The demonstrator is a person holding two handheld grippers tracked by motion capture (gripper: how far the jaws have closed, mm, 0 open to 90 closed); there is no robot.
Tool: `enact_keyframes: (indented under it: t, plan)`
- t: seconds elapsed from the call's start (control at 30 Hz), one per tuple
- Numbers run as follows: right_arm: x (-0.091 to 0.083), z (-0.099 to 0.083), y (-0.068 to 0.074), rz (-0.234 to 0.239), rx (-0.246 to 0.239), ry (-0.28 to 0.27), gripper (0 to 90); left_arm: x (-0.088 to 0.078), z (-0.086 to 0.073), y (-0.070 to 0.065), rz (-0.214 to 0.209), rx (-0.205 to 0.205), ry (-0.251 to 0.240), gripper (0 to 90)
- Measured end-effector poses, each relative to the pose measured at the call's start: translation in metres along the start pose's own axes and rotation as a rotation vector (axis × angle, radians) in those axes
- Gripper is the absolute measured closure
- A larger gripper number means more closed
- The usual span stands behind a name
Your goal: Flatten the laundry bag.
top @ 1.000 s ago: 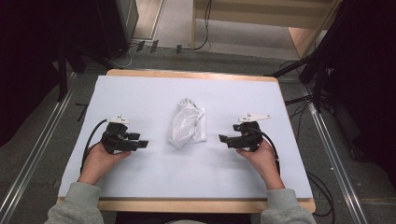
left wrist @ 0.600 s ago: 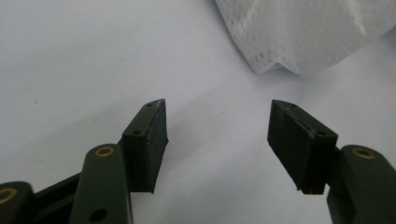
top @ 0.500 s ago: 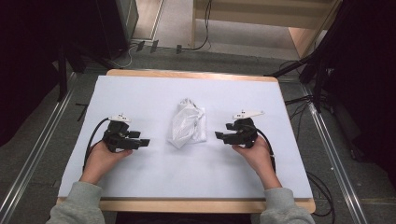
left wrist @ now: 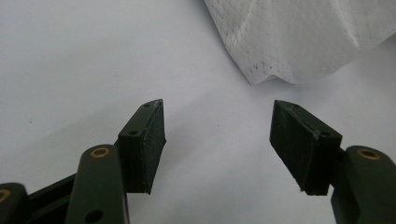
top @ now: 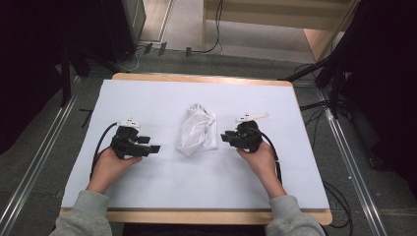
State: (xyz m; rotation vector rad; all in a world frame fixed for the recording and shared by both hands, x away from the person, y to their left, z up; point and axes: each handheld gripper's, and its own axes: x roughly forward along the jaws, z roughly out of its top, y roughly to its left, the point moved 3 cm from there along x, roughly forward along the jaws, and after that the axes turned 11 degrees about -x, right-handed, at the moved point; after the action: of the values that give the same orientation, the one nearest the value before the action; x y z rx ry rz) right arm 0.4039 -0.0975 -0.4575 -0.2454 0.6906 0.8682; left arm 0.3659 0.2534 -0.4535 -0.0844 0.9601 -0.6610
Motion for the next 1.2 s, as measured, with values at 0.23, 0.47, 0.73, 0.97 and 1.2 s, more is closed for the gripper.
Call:
enact_keyframes:
  t: [0.23,0.47,0.73,0.97,1.2]
  plan:
    - [0.023,0.010,0.008,0.038,-0.013,0.021,87.1,-0.004,-0.003,0.001,0.004,-0.012,-0.008,36.6]
    - [0.035,0.021,0.019,0.055,-0.043,0.036,88.5,-0.008,-0.007,0.002,0.010,-0.025,-0.016,36.6]
    - [0.046,0.033,0.029,0.079,-0.070,0.032,89.3,-0.013,-0.013,0.004,0.026,-0.043,-0.018,36.6]
    - [0.055,0.047,0.040,0.093,-0.096,0.025,89.3,-0.017,-0.019,0.006,0.043,-0.051,-0.025,36.6]
    - [0.068,0.059,0.052,0.125,-0.125,0.020,89.2,-0.021,-0.023,0.008,0.047,-0.067,-0.038,36.5]
